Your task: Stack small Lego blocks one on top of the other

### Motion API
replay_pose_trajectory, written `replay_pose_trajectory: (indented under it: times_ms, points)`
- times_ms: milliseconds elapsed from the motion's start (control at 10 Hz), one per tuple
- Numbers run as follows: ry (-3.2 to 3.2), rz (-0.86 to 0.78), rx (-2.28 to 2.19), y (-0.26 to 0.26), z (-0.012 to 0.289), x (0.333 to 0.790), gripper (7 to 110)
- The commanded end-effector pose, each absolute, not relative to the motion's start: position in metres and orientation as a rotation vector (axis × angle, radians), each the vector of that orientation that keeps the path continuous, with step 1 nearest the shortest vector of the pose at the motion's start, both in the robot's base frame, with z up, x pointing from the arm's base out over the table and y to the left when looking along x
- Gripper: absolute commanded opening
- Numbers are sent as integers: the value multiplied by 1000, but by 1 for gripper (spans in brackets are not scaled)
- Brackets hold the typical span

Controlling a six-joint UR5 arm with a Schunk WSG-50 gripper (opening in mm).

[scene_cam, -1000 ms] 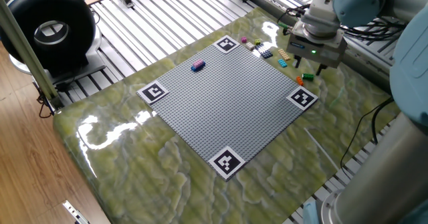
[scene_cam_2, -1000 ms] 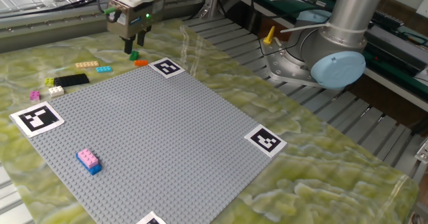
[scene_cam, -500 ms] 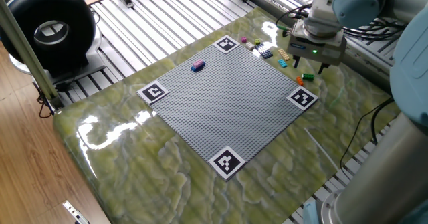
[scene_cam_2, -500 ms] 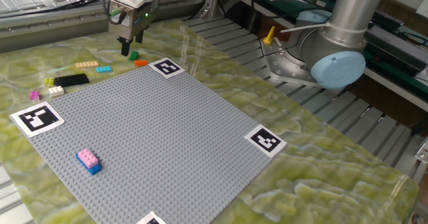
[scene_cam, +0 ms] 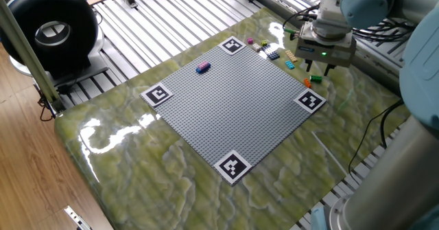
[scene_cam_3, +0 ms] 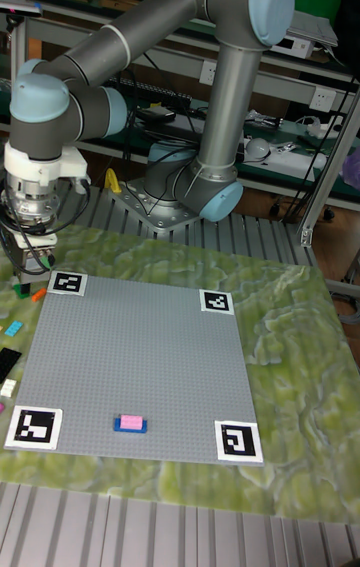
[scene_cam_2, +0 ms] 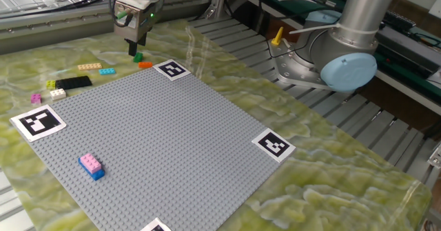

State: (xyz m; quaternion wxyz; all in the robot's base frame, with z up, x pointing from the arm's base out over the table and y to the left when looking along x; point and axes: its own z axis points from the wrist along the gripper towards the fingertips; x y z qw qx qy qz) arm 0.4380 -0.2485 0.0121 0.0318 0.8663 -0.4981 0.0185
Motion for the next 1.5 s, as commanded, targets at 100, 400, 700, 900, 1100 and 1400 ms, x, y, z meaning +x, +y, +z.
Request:
replay_pose_trajectory:
  times_ms: [100, 400, 700, 900, 1100, 1400]
  points:
    - [-1585, 44, 2661, -244, 12, 438, 22]
    - [-1583, 48, 2681, -243, 6, 442, 22]
    - [-1794, -102, 2490, -237, 10, 415, 22]
    - [-1938, -157, 2300, -240, 14, 398, 22]
    - [-2180, -204, 2087, -228, 15, 394, 7]
    - [-2426, -140, 1841, -228, 12, 406, 7]
